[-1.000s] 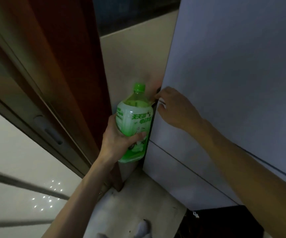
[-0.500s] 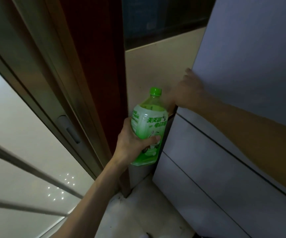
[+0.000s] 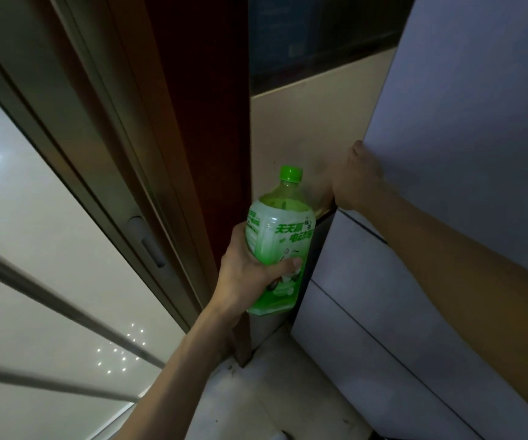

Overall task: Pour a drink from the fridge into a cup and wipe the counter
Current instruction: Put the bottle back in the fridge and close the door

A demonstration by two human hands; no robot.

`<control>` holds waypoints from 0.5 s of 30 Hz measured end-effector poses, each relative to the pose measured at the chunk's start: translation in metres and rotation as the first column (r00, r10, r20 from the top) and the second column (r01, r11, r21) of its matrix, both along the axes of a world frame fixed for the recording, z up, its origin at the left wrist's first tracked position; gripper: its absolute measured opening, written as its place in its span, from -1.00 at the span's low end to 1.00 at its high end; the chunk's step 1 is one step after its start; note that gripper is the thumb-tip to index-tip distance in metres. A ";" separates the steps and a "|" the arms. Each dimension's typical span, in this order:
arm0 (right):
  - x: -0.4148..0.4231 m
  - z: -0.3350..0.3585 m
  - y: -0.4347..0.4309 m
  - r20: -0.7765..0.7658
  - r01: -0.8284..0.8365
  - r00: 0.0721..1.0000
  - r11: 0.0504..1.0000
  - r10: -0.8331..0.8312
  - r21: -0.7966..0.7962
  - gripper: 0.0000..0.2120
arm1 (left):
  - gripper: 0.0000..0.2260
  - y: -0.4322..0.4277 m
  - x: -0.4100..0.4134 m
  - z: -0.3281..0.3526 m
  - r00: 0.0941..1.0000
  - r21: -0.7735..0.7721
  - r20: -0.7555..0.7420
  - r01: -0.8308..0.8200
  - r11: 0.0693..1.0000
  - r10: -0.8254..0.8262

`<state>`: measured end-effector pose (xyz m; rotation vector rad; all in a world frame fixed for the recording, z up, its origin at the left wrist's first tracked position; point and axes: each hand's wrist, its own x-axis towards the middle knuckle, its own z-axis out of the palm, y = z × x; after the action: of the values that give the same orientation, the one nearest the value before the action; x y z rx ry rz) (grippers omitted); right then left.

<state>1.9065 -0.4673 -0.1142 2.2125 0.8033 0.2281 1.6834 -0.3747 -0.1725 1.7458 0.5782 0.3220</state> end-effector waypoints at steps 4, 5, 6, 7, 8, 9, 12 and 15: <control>-0.013 -0.014 0.004 -0.005 -0.047 0.999 0.998 0.048 0.051 -0.79 | -0.20 0.012 -0.009 -0.001 1.000 -0.012 0.003 0.010 1.000 -0.010; -0.018 -0.019 0.004 -0.003 -0.054 0.998 0.994 0.055 0.090 -0.80 | -0.22 0.016 -0.012 -0.001 1.000 -0.020 0.011 0.014 1.000 -0.014; -0.023 -0.024 0.003 -0.007 -0.040 0.999 0.983 0.042 0.179 -0.77 | -0.23 0.019 -0.015 -0.001 1.000 -0.023 0.020 0.019 1.000 -0.018; -0.026 -0.030 0.002 -0.006 -0.039 0.999 0.951 0.043 0.308 -0.74 | -0.24 0.023 -0.019 -0.001 0.999 -0.025 0.028 0.028 0.999 -0.027; -0.029 -0.036 -0.001 -0.018 -0.023 0.999 0.910 0.033 0.414 -0.70 | -0.24 0.027 -0.024 -0.002 0.998 -0.027 0.031 0.048 0.998 -0.048; -0.038 -0.037 -0.004 -0.063 0.002 0.997 0.865 0.034 0.502 -0.67 | -0.24 0.031 -0.029 -0.002 0.997 -0.032 0.032 0.077 0.996 -0.076; -0.078 -0.034 -0.001 -0.194 0.104 0.981 0.800 0.016 0.591 -0.61 | -0.20 0.048 -0.044 -0.006 0.984 -0.031 0.027 0.177 0.984 -0.176; -0.124 -0.031 0.010 -0.234 0.138 0.972 0.759 0.019 0.636 -0.59 | -0.18 0.066 -0.055 -0.006 0.962 -0.004 0.025 0.273 0.962 -0.273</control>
<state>1.7826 -0.4569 -0.1449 2.9682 0.8599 0.2515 1.6284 -0.3089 -0.1788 1.7859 0.3138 0.1462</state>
